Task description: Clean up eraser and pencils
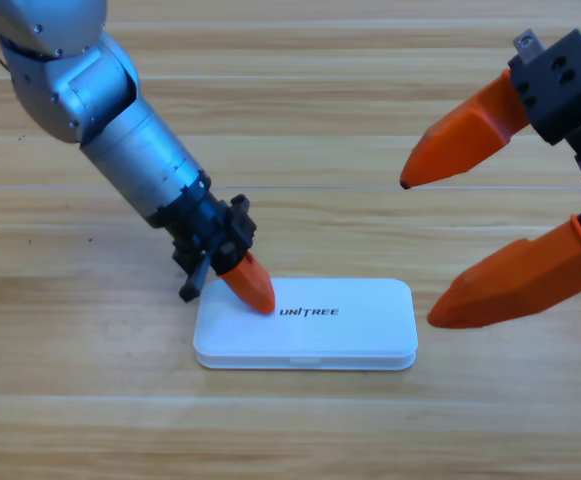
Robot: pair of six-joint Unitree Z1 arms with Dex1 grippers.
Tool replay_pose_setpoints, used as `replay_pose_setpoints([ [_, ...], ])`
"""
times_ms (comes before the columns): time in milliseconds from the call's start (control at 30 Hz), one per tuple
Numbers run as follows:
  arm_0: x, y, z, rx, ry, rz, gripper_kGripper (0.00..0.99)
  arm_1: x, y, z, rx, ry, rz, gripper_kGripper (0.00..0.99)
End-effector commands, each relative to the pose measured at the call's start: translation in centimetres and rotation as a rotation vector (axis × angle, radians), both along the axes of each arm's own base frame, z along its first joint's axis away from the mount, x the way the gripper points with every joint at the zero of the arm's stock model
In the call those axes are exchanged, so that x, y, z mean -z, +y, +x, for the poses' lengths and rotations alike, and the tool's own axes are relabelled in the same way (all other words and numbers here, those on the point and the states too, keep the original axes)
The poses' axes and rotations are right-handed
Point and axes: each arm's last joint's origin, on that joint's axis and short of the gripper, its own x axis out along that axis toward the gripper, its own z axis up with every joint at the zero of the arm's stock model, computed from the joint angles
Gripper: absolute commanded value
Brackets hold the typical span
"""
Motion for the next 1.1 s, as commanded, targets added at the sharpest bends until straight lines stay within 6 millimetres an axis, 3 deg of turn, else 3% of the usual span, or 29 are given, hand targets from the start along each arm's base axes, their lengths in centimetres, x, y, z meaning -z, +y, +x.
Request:
replay_pose_setpoints([
  [33, 4.3, -0.8, -1.7, 0.047, 0.100, 0.056, 0.000, 1.2, 0.6, 0.4, 0.000, 0.033, -0.025, 0.960],
  [600, 5.3, 0.0, -3.0, 0.050, 0.118, 0.067, 0.000, 1.5, 0.8, 0.6, 0.004, 0.040, -0.031, 0.960],
  [733, 4.1, 0.1, -3.2, 0.046, 0.103, 0.065, 0.000, 1.5, 0.8, 0.6, 0.004, 0.040, -0.031, 0.960],
  [900, -0.2, 0.6, -4.1, 0.027, 0.067, 0.072, 0.000, 1.5, 0.8, 0.7, 0.004, 0.041, -0.032, 0.960],
  [933, -1.4, 0.7, -4.5, 0.028, 0.053, 0.073, 0.249, 1.6, 0.9, 0.7, 0.004, 0.041, -0.032, 0.960],
  [1000, -4.1, 0.9, -5.4, 0.028, 0.029, 0.073, 0.838, 1.6, 0.9, 0.7, 0.004, 0.042, -0.034, 0.960],
  [1033, -5.6, 1.0, -6.0, 0.029, 0.017, 0.074, 0.943, 1.6, 0.9, 0.7, 0.004, 0.042, -0.034, 0.960],
  [1100, -8.7, 1.0, -7.2, 0.042, -0.010, 0.064, 0.982, 1.6, 0.9, 0.7, 0.004, 0.042, -0.034, 0.960],
])
